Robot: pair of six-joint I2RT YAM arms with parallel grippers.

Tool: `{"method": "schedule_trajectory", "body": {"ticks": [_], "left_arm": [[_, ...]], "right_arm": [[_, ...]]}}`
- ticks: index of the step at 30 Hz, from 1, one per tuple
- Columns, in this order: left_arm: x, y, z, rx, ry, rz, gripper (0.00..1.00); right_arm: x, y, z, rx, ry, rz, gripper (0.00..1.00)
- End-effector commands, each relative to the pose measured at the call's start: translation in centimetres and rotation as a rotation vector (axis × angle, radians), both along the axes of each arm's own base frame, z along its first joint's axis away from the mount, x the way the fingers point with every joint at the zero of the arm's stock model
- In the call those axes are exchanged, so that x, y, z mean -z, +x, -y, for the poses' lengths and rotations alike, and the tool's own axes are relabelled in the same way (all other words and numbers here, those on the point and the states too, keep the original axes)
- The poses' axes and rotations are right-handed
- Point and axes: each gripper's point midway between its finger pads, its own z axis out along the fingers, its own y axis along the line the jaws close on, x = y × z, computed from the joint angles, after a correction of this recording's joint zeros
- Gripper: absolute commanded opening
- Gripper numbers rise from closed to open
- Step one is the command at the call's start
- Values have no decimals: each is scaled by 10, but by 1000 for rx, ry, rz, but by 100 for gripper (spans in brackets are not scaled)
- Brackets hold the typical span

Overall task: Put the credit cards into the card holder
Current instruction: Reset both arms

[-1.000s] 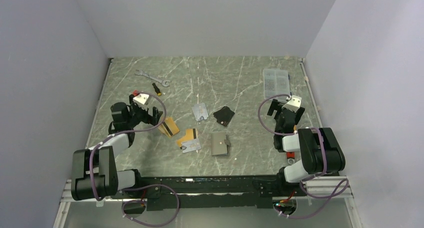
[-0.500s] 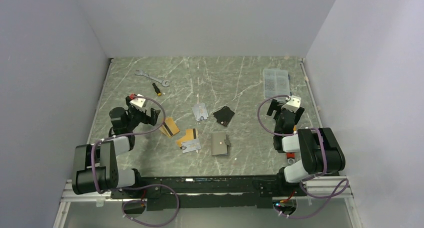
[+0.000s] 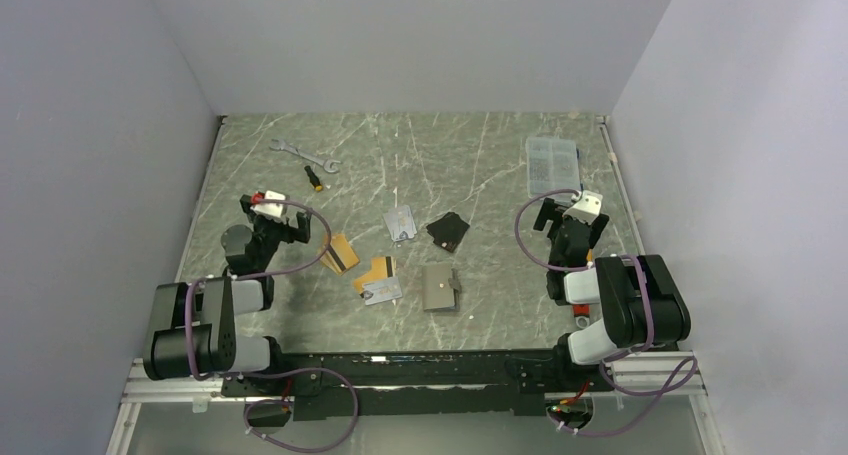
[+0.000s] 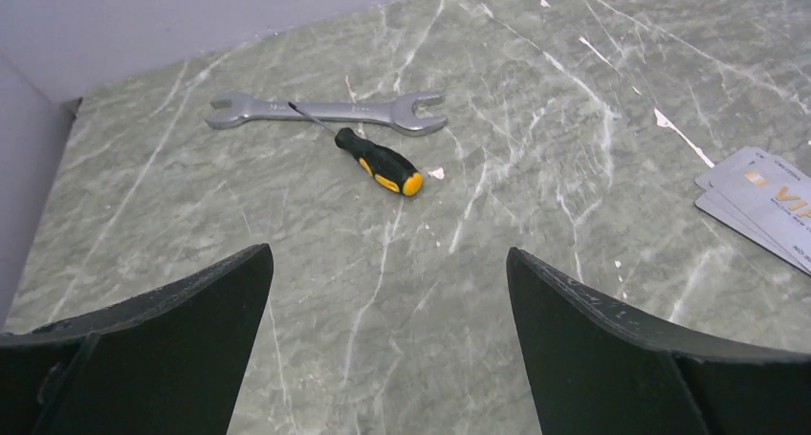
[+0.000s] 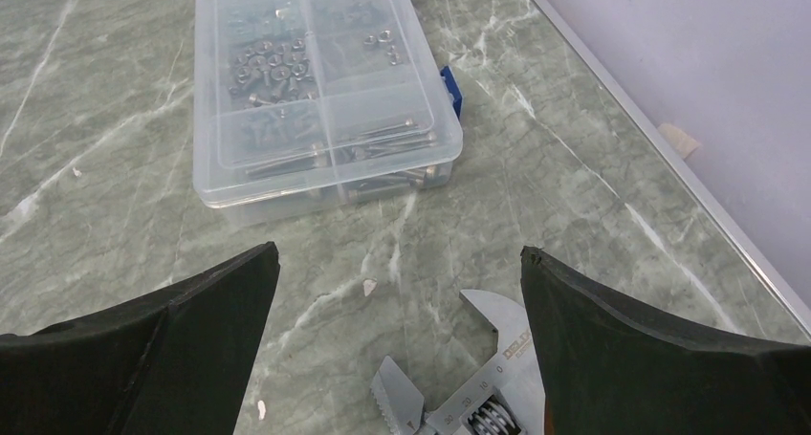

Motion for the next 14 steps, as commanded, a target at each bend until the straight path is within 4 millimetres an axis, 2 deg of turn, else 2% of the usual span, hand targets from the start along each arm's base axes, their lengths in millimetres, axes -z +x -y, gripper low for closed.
{"method": "schedule_trajectory", "body": {"ticks": [1, 14], "left_arm": [[4, 0, -2, -15, 2, -28, 99], [3, 0, -1, -16, -4, -22, 99]], "right_arm": [[-16, 8, 0, 9, 9, 54, 100], [-16, 7, 0, 7, 11, 58, 100]]}}
